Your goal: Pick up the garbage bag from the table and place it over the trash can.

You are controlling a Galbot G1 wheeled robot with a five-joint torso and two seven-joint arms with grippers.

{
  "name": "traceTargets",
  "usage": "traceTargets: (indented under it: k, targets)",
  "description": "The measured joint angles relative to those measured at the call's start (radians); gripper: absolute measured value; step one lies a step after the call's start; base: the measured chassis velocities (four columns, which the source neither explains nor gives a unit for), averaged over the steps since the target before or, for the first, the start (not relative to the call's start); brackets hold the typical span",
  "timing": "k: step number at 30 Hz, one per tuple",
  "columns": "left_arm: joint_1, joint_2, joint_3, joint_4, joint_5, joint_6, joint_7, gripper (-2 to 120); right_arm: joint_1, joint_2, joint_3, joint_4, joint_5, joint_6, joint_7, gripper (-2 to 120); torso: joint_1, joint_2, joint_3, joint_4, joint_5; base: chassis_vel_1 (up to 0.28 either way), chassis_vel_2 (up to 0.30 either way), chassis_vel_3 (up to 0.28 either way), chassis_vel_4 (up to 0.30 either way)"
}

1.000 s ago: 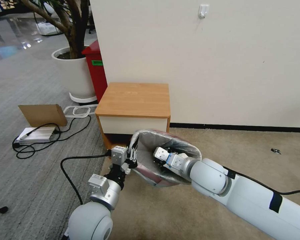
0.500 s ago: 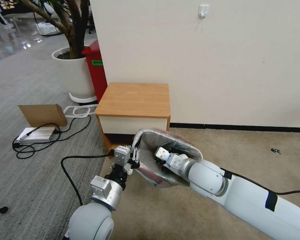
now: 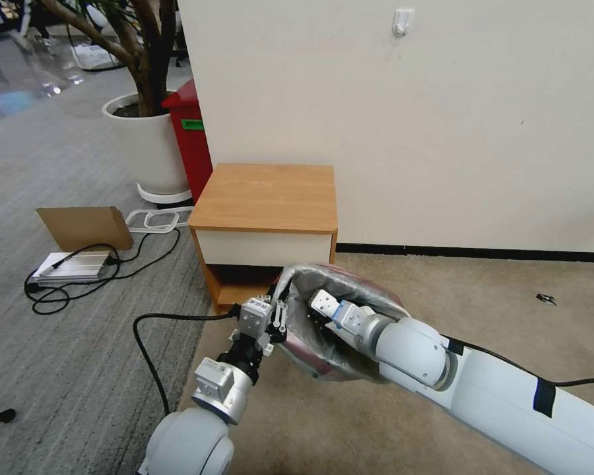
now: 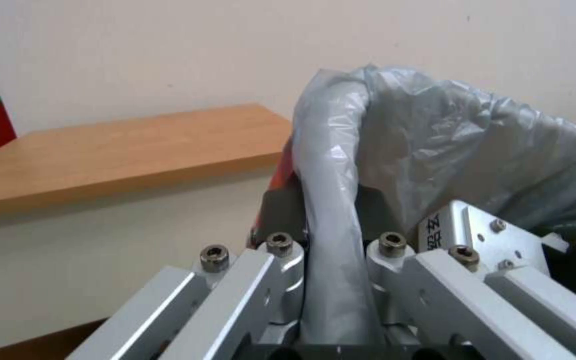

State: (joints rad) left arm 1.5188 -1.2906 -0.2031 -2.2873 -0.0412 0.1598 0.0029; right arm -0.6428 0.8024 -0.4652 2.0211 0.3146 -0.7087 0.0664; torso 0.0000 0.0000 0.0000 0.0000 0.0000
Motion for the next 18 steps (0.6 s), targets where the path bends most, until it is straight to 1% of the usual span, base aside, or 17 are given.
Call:
traceTargets:
  k: [9,18]
  targets:
    - [0.001,0.0,0.015,-0.014,0.015,0.002,0.004,7,-0.004,-0.027,-0.015,-0.01,-0.003,0.0,-0.001,0,0.0,0.0,0.0,0.0,0.0001,0.0,0.0,0.0,0.0]
    - [-0.001,-0.002,0.017,-0.016,0.015,0.004,0.006,7,-0.004,-0.019,-0.021,-0.019,-0.007,-0.001,0.006,0,0.0,0.0,0.0,0.0001,0.0001,0.0,0.0,0.0,0.0]
